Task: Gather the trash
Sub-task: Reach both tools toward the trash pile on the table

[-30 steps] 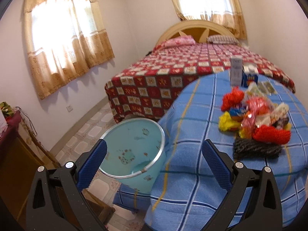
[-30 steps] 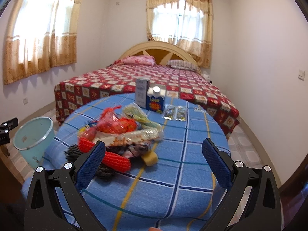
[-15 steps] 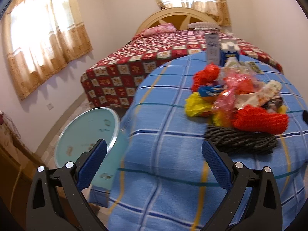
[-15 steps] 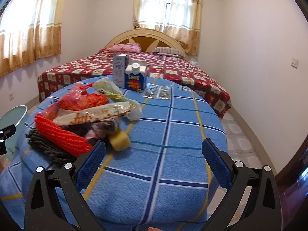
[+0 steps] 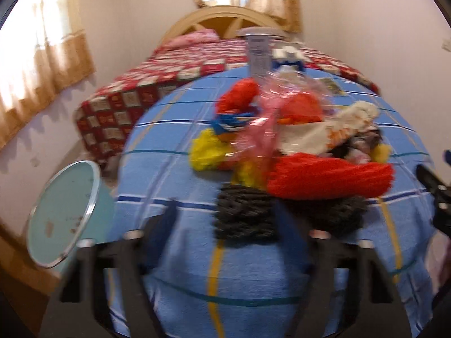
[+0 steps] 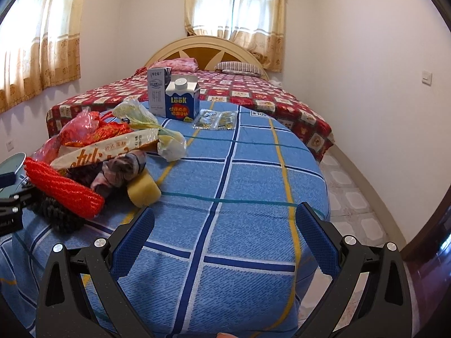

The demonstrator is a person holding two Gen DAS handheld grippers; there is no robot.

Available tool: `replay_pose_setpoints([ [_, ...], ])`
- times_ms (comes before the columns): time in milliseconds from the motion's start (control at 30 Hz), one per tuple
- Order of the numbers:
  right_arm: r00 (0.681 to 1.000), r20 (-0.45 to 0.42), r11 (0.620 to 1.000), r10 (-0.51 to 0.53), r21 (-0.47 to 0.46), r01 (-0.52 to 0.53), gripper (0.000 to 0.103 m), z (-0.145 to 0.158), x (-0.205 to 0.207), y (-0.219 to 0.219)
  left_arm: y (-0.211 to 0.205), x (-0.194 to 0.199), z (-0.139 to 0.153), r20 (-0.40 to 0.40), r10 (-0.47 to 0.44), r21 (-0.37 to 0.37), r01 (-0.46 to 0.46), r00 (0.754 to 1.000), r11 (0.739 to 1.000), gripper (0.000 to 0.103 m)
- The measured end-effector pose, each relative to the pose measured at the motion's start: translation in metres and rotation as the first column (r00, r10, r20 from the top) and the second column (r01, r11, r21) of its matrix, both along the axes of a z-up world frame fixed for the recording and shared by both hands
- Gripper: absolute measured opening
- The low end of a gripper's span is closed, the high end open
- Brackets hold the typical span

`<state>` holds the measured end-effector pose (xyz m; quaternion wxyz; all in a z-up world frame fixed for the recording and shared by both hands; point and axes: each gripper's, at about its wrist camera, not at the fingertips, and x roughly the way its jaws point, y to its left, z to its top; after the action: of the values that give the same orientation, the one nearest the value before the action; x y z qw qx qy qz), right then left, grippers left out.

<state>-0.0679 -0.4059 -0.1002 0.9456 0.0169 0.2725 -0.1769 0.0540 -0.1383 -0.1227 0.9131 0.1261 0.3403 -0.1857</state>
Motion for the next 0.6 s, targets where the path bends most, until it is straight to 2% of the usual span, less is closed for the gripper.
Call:
replay_pose_setpoints([
  [33, 1.0, -0.001, 1.0, 0.002, 0.003, -0.002, 0.098, -0.001, 0.001, 0.0, -0.003, -0.002, 0.0, -0.007, -0.022, -0.008, 0.022, 1.0, 1.0, 0.033],
  [67, 1.0, -0.002, 1.0, 0.004, 0.006, -0.004, 0.098, -0.001, 0.001, 0.0, -0.008, -0.005, -0.001, -0.004, -0.044, -0.004, 0.044, 0.999, 0.999, 0.024],
  [133, 1.0, -0.003, 1.0, 0.007, 0.008, -0.007, 0.098, -0.001, 0.001, 0.0, -0.013, -0.009, -0.002, 0.008, -0.06, 0.012, 0.06, 0.998, 0.998, 0.013],
  [200, 1.0, 0.002, 1.0, 0.008, 0.013, -0.008, 0.098, 0.001, 0.0, 0.001, -0.01, -0.009, 0.0, -0.015, -0.065, 0.004, 0.065, 0.998, 0.998, 0.003],
  [300, 1.0, 0.018, 1.0, 0.011, 0.011, -0.011, 0.098, 0.005, -0.003, 0.003, 0.003, -0.011, 0.009, -0.034, -0.051, -0.022, 0.05, 0.998, 0.998, 0.0],
  [433, 0.999, 0.038, 1.0, 0.028, 0.008, -0.029, 0.098, 0.014, -0.006, 0.011, 0.024, -0.023, 0.032, 0.02, -0.049, -0.037, 0.05, 0.999, 0.998, 0.0],
  [600, 0.998, 0.042, 0.999, 0.048, 0.001, -0.048, 0.098, 0.016, -0.006, 0.02, 0.036, -0.026, 0.038, 0.09, -0.023, 0.018, 0.021, 0.996, 1.0, 0.0],
])
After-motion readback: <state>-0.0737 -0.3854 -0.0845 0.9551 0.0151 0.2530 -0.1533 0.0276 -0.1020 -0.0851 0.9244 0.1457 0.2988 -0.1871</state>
